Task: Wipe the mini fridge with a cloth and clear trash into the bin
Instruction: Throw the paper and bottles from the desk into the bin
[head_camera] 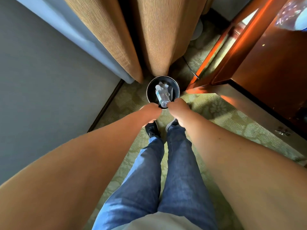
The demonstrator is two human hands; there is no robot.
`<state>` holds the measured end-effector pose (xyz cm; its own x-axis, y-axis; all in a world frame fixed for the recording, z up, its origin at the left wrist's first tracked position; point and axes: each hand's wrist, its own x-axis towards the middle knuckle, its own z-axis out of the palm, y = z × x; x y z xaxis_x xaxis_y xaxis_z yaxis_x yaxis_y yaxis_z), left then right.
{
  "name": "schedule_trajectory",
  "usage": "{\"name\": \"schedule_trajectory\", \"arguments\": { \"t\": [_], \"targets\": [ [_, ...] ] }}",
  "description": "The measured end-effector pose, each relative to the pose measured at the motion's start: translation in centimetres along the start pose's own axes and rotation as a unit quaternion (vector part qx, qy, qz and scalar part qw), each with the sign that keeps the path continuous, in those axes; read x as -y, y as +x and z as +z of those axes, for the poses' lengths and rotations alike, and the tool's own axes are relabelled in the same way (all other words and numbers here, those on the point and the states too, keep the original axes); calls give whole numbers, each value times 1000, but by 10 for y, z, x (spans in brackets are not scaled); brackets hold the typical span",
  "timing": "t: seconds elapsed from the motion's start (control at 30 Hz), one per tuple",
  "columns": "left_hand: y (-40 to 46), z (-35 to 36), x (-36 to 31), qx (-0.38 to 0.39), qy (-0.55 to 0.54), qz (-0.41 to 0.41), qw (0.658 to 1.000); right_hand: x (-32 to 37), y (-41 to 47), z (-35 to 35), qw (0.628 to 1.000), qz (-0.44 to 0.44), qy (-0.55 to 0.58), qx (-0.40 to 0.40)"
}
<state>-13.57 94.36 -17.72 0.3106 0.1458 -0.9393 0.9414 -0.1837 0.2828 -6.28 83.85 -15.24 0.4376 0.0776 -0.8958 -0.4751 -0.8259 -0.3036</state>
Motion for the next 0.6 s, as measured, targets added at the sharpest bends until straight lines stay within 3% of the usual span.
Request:
{"name": "schedule_trajectory", "arguments": {
  "t": [0.43, 0.53, 0.6],
  "targets": [
    [-32, 4, -61, -18, 30, 49, 998, 1, -18, -39, 998, 1, 64, 18],
    [-62, -4, -93, -11, 118, 80, 990, 15, -33, -61, 997, -18, 68, 11],
    [-67, -9, -112, -33, 35, 67, 997, 25, -41, -79, 996, -31, 84, -1]
  ]
}}
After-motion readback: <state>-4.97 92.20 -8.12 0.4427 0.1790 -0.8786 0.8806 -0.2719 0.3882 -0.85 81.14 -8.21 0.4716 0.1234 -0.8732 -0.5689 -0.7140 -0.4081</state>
